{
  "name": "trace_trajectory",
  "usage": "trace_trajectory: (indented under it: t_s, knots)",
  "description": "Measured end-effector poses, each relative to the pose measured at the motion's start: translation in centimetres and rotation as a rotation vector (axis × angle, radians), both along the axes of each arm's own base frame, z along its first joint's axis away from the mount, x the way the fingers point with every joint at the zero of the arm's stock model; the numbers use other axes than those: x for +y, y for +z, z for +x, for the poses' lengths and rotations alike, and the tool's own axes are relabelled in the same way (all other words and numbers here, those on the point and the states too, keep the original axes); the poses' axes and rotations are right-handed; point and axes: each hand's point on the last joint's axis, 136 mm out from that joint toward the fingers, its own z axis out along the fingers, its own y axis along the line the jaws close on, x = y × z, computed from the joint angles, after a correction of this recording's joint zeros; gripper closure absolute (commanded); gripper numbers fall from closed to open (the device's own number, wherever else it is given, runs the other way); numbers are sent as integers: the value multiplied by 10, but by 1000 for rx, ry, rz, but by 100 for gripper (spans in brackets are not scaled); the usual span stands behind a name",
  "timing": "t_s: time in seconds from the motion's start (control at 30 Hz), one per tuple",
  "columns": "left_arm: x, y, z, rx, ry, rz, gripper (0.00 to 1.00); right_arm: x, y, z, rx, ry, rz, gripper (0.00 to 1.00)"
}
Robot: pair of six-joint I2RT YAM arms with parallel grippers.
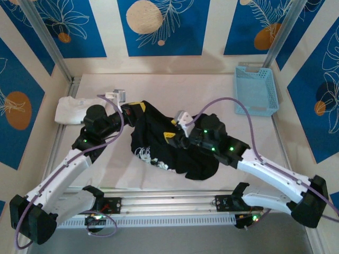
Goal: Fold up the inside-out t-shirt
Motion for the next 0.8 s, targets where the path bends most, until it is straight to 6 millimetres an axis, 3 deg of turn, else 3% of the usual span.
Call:
trace_trajectory:
  t_s: [0.1, 0.17, 0.3, 0.37, 0.47, 0.57, 0.7, 0.8]
  knots:
    - [-1, -2, 1, 10, 0, 5, 100, 26, -6, 2, -31, 45, -62, 45]
    - [-1, -3, 2, 14, 0, 7, 100, 38, -11, 10, -38, 42, -97, 54]
    - [-1, -5, 3, 19, 3, 11, 100, 51, -23, 37, -44, -26, -167, 90]
    - [0, -6, 4, 17, 11, 18, 100, 52, -27, 42, -37, -43, -179, 100]
    - [4, -11, 8, 21, 44, 42, 100, 50, -27, 41, 11, -24, -151, 100]
    - [10, -19, 13, 27, 90, 79, 100, 39, -11, 41, 118, 15, -35, 100]
    - [15, -24, 17, 18, 121, 122, 85, 12, 24, 49, 237, 34, 169, 100]
    - [15, -25, 17, 1, 122, 142, 78, 5, 39, 47, 312, 79, 270, 100]
